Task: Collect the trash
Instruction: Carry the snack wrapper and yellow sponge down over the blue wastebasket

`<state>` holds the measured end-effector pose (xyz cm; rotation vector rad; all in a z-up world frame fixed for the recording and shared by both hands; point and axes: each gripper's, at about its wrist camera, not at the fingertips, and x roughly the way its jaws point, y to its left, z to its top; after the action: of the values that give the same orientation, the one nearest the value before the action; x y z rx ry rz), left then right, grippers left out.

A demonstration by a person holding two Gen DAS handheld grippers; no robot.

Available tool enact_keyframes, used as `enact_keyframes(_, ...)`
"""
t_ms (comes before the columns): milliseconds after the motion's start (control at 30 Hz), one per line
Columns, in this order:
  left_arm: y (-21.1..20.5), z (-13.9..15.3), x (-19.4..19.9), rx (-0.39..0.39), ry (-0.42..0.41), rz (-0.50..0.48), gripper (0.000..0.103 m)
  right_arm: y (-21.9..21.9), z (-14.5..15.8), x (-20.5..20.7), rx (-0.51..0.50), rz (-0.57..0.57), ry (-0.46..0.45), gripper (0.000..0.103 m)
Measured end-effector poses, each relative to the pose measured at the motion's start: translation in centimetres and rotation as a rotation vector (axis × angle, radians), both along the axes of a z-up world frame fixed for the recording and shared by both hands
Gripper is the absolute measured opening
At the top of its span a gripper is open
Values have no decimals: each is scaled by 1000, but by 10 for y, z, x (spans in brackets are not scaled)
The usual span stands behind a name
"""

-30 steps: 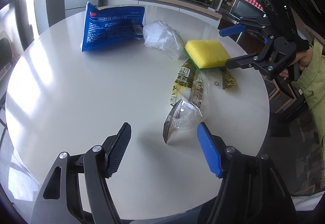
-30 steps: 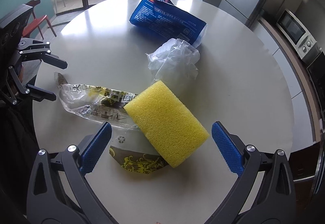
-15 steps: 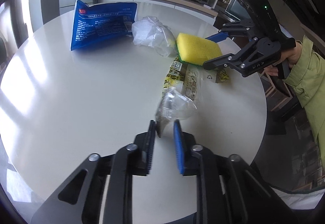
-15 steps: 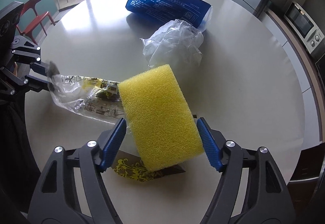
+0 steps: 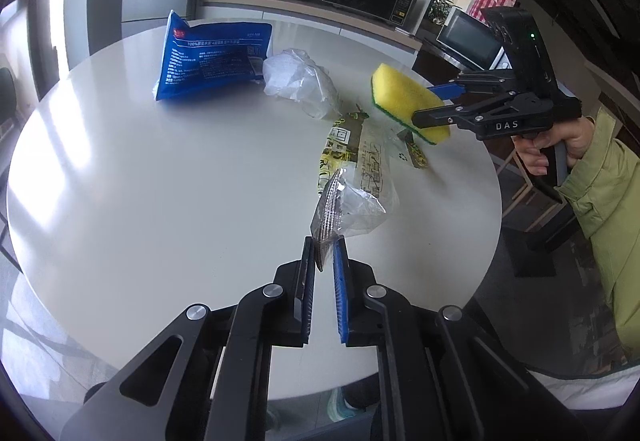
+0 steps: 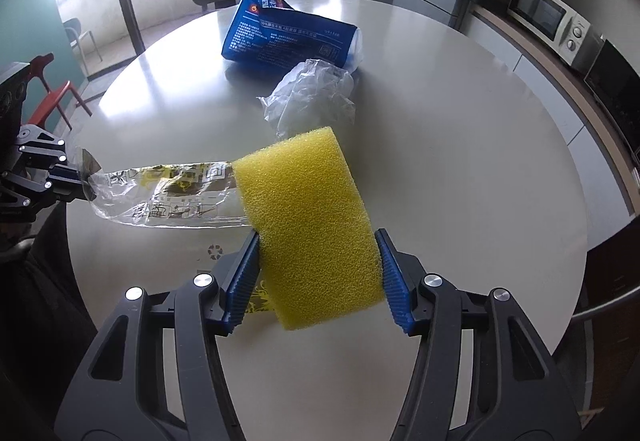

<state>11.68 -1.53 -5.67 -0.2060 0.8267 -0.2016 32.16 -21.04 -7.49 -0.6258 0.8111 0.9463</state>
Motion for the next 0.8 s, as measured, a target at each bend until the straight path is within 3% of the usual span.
enact_keyframes(267,11,10,-33,8,-26,47,8,-13,5,-37,67,-112,2,53)
enact_keyframes(533,30,15,-98,52,-26,110,8,-33,10,-100,197,-207,16,53)
enact_keyframes(800,36,22,-151,52,-8,117,8,-50,-10,-150,287,-257,62,53)
